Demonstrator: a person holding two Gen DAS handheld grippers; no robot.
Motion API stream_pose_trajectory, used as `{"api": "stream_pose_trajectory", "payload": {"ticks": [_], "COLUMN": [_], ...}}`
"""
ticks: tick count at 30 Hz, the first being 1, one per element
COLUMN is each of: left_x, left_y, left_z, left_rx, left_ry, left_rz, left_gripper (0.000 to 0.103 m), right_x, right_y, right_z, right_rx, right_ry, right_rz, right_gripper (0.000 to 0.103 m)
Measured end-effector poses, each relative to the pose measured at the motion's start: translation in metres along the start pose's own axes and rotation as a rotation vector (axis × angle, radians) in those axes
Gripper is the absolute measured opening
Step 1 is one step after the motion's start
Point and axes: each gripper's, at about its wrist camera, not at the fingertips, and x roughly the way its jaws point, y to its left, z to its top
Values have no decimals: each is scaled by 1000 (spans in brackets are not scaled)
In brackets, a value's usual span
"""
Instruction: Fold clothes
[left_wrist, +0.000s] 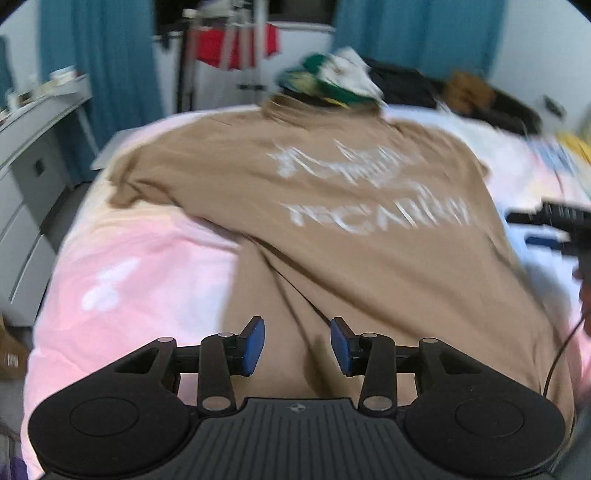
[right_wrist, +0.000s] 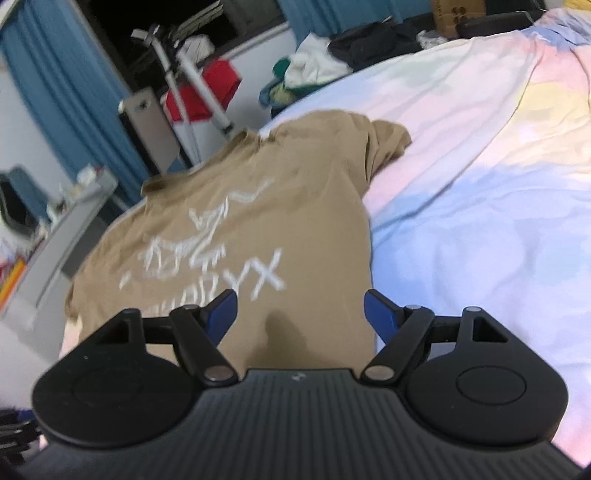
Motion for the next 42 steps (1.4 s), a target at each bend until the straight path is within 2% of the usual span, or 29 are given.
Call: {"api": "stream_pose_trajectory", "payload": {"ticks": [6, 8, 10, 13, 14, 18, 19, 20, 23, 26, 28, 30, 34, 36, 37, 38, 39, 41, 42], "left_x": [24, 30, 30, 34, 32, 25, 23, 20, 12, 11, 16, 22, 36, 41, 43, 43, 44, 42, 37], "left_y": [-19, -18, -18, -19, -19, -15, -12, -8, 2, 12, 15, 16, 17, 18, 16, 14, 12, 13, 13], "left_z": [-24, -28, -29, -28, -28, -27, -26, -24, -21, -17, -16, -16, -18, -18, -19, -20, -21, -23, -22], "left_rx": [136, 138, 138, 139, 140, 123, 107, 93, 60, 30, 17, 16, -24, -52, -44, -28, -12, -6, -12], "left_ry": [75, 86, 90, 98, 98, 95, 91, 83, 53, 52, 71, 91, 117, 118, 117, 114, 112, 99, 86], "left_rz": [19, 31, 0, -34, -48, -98, -110, -114, -111, -121, -126, -119, -141, -148, -137, -122, -106, -106, -116], "left_gripper": [43, 47, 54, 53, 53, 49, 49, 48, 48, 48, 49, 53, 67, 67, 60, 41, 32, 5, 2], "right_x": [-39, -47, -54, -65, -69, -75, -74, -73, -68, -59, -49, -40, -33, -40, -43, -48, -53, -65, -70], "right_y": [2, 5, 10, 22, 25, 37, 37, 38, 38, 40, 43, 43, 46, 51, 54, 57, 61, 62, 62], "right_z": [-16, -21, -27, -40, -43, -57, -59, -62, -69, -76, -79, -80, -84, -86, -88, -89, -90, -86, -83], "right_rx": [-57, -93, -152, -311, -350, -532, -562, -582, -625, -648, -610, -558, -519, -538, -548, -576, -608, -610, -608], "right_ry": [117, 206, 294, 422, 454, 558, 580, 597, 649, 685, 696, 707, 723, 713, 708, 694, 679, 649, 634], "right_rz": [21, 20, 17, 8, 5, -39, -51, -64, -77, -73, -48, -15, 15, 36, 47, 40, 30, 33, 36], "right_gripper": [77, 77, 76, 74, 68, 63, 55, 48, 34, 35, 36, 37, 37, 31, 19, 9, 5, 4, 4]}}
